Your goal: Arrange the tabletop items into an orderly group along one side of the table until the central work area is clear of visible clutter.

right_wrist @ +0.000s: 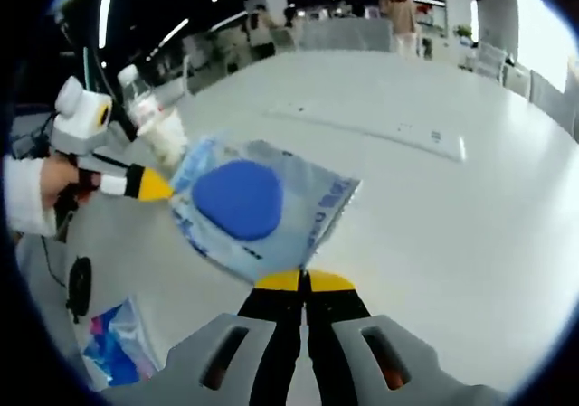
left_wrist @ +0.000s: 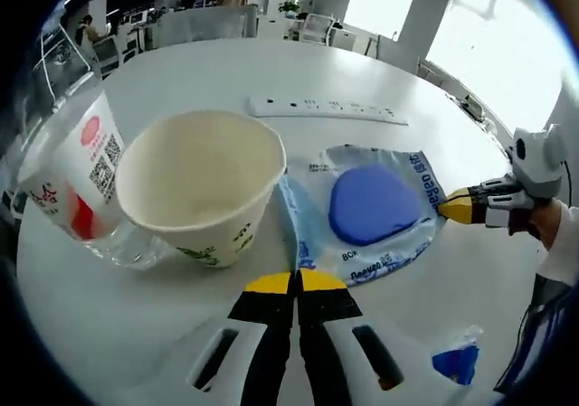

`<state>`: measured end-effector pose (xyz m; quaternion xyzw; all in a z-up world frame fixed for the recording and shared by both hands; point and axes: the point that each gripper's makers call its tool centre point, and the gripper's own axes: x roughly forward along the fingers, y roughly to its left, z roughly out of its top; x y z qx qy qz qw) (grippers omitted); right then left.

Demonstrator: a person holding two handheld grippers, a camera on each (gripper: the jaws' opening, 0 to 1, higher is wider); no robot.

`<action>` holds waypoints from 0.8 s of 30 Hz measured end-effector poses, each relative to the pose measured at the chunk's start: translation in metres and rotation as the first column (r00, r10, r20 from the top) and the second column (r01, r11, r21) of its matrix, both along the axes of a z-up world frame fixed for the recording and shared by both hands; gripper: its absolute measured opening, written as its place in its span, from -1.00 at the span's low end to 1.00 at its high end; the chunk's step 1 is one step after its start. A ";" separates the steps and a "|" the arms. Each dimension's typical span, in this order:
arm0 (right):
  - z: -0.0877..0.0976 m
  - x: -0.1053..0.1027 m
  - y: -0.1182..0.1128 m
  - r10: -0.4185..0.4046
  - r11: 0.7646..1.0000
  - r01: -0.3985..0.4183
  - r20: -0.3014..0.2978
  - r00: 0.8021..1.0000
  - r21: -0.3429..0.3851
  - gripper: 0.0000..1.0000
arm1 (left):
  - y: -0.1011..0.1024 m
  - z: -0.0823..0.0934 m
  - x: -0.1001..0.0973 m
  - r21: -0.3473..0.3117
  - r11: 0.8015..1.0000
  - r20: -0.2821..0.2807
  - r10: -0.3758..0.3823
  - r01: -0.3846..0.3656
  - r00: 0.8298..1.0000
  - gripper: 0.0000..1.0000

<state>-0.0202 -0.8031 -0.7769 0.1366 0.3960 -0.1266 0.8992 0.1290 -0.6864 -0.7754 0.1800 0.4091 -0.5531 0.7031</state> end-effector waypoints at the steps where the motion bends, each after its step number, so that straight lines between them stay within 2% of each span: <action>1: 0.000 0.001 0.000 0.007 1.000 -0.007 -0.004 1.000 0.001 -1.00 | 0.000 0.000 0.000 -0.002 1.000 -0.003 0.002 -0.002 1.000 -1.00; 5: 0.000 0.000 0.000 0.004 1.000 -0.003 -0.014 1.000 0.018 -1.00 | 0.001 0.000 0.000 -0.021 1.000 -0.001 0.009 -0.009 1.000 -1.00; 14: -0.001 0.001 0.001 0.032 0.999 -0.033 -0.050 0.998 -0.026 -1.00 | 0.000 0.001 -0.001 -0.029 1.000 0.012 0.005 -0.004 1.000 -1.00; 16: 0.000 0.001 0.001 0.022 1.000 -0.022 -0.053 0.998 -0.015 -1.00 | 0.000 0.001 0.000 -0.032 0.999 0.007 0.034 -0.033 0.999 -1.00; 18: 0.001 0.001 -0.002 0.025 0.999 -0.028 -0.080 0.997 -0.045 -0.96 | 0.001 0.001 0.000 -0.061 0.996 -0.011 0.071 -0.071 0.997 -1.00; 19: 0.007 0.004 -0.006 0.046 0.994 -0.052 -0.064 0.997 -0.097 -0.90 | 0.002 0.001 0.000 -0.066 0.995 -0.019 0.072 -0.073 0.997 -1.00; 20: 0.025 0.018 -0.008 0.056 0.987 -0.049 0.041 0.998 -0.156 -0.80 | 0.002 0.001 0.000 -0.071 0.995 -0.027 0.074 -0.076 0.997 -1.00; 21: 0.034 0.022 -0.009 0.030 0.987 -0.017 0.080 0.996 -0.162 -0.61 | 0.002 0.001 -0.004 -0.074 0.995 -0.048 0.060 -0.064 0.997 -1.00; 24: 0.055 0.023 -0.011 0.043 0.973 -0.018 0.107 0.993 -0.228 -0.30 | 0.006 0.005 -0.010 -0.081 0.996 -0.033 0.043 -0.045 0.999 -0.89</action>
